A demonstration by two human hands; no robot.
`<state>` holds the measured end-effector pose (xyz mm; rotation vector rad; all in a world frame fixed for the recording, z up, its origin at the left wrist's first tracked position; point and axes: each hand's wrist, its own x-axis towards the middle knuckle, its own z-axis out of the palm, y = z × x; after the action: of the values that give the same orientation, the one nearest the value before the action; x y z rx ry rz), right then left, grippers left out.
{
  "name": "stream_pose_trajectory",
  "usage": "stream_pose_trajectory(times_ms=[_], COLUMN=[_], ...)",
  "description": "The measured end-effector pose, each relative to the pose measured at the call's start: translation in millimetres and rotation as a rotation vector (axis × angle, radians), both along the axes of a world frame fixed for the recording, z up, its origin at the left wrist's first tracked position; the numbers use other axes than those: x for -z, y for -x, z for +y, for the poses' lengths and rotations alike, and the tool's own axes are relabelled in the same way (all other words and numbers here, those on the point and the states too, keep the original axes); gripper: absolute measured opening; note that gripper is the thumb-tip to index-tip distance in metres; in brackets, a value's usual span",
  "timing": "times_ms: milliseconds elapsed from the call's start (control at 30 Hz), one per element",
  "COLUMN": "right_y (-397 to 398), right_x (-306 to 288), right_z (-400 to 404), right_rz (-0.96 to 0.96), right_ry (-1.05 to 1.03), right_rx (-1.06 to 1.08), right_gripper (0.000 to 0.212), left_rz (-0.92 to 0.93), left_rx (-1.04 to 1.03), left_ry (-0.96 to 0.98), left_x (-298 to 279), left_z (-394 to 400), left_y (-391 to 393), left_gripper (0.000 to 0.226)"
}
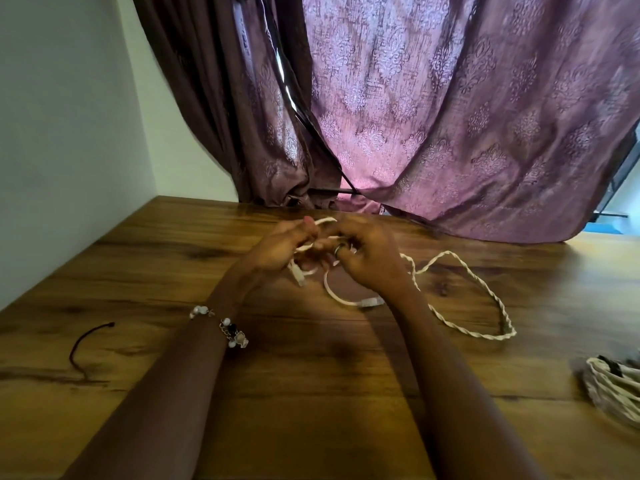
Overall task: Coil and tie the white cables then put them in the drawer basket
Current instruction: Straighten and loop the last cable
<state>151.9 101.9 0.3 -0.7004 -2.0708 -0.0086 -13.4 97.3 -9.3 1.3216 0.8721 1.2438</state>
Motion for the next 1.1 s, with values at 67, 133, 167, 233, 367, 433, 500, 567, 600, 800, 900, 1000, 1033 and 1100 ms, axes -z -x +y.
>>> stream_pose_trajectory(times_ms=[67, 133, 167, 233, 367, 433, 500, 567, 600, 800, 900, 1000, 1033, 1100], right_y=[-8.2, -16.0, -18.9, -22.4, -23.1, -23.1, -24.5, -26.4, -27.2, -15.2, -1.3, 13.9, 18.0, 23.7], right_x=[0.4, 0.3, 0.5, 0.9, 3.3, 7.2, 12.6, 19.6, 23.3, 20.7, 17.2, 18.4, 17.2, 10.3], right_z=[4.0, 5.8, 7.1, 9.8, 13.3, 14.9, 19.0, 24.0, 26.0, 13.8, 1.5, -12.0, -15.8, -23.4], right_rz=[0.121, 0.224, 0.276, 0.355, 0.297, 0.208, 0.094, -0.025, -0.099, -0.572, -0.636, -0.688, -0.711, -0.770], right_ry=[-0.013, -0.030, -0.043, -0.059, -0.122, -0.170, -0.168, -0.101, -0.041, 0.228, 0.222, 0.261, 0.267, 0.264], right_rx=[0.069, 0.125, 0.145, 0.174, 0.261, 0.306, 0.372, 0.430, 0.447, 0.616, 0.657, 0.721, 0.750, 0.781], right_gripper=[0.018, 0.013, 0.010, 0.009, 0.011, 0.014, 0.025, 0.034, 0.038, 0.068, 0.074, 0.072, 0.066, 0.051], left_rz=[-0.029, -0.093, -0.106, -0.086, -0.097, -0.168, -0.267, -0.385, -0.451, -0.897, -0.987, -1.004, -0.995, -0.947], left_rx=[0.137, 0.245, 0.284, 0.324, 0.341, 0.358, 0.387, 0.418, 0.452, 0.851, 0.638, 0.308, 0.236, 0.137], left_ry=[0.029, 0.008, -0.006, -0.018, 0.021, 0.058, 0.101, 0.119, 0.121, 0.024, -0.039, -0.117, -0.129, -0.120], left_x=[1.9, 2.0, 2.1, 3.6, 5.6, 4.5, 2.5, 0.2, -0.9, -6.8, -6.0, -5.8, -8.0, -10.9], left_z=[-3.7, -3.8, -3.2, -0.9, -0.4, -1.8, -2.7, -2.0, -0.4, 12.6, 11.9, 9.8, 8.4, 7.3], left_y=[-1.2, -1.0, -0.2, 2.4, 3.6, 1.8, 1.3, 3.8, 7.1, 38.6, 41.9, 42.1, 40.4, 36.7], left_gripper=[0.042, 0.047, 0.048, 0.050, 0.050, 0.047, 0.040, 0.037, 0.038, 0.040, 0.037, 0.037, 0.036, 0.034])
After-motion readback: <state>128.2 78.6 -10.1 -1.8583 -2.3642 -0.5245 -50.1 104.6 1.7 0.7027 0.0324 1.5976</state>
